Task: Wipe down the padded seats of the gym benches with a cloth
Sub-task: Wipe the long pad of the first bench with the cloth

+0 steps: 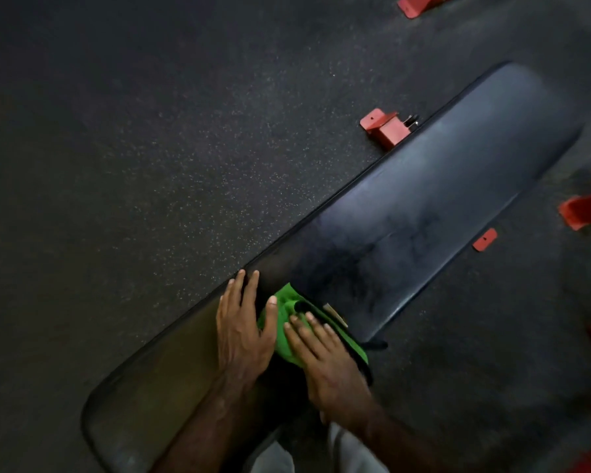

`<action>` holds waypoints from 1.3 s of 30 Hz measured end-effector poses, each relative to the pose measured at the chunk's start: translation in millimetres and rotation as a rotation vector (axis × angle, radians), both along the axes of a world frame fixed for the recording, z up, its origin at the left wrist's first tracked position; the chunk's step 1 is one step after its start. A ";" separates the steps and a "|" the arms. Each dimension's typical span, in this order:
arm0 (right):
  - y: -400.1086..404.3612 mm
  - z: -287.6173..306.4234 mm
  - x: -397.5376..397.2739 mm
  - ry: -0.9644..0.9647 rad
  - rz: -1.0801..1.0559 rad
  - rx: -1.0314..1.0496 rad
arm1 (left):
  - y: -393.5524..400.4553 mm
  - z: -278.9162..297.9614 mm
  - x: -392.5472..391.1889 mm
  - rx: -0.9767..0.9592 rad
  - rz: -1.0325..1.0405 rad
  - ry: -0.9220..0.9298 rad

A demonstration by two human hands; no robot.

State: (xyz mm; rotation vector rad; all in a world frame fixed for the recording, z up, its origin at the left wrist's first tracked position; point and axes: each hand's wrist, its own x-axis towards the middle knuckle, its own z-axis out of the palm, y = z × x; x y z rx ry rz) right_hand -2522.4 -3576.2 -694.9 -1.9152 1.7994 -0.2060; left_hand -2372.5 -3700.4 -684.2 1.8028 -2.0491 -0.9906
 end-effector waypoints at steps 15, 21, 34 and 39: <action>29.9 -0.2 44.1 -0.128 -0.955 0.001 | 34.5 3.3 43.7 -0.020 -0.174 -0.038; 49.9 12.2 72.9 -0.095 -0.502 0.082 | 39.6 -0.6 58.4 -0.028 -0.286 -0.063; 71.5 11.1 74.9 -0.166 -0.452 0.056 | 91.3 -2.3 81.1 -0.065 -0.220 -0.017; 69.9 17.1 131.9 -0.169 -0.516 0.080 | 102.5 0.0 93.6 -0.071 -0.127 -0.007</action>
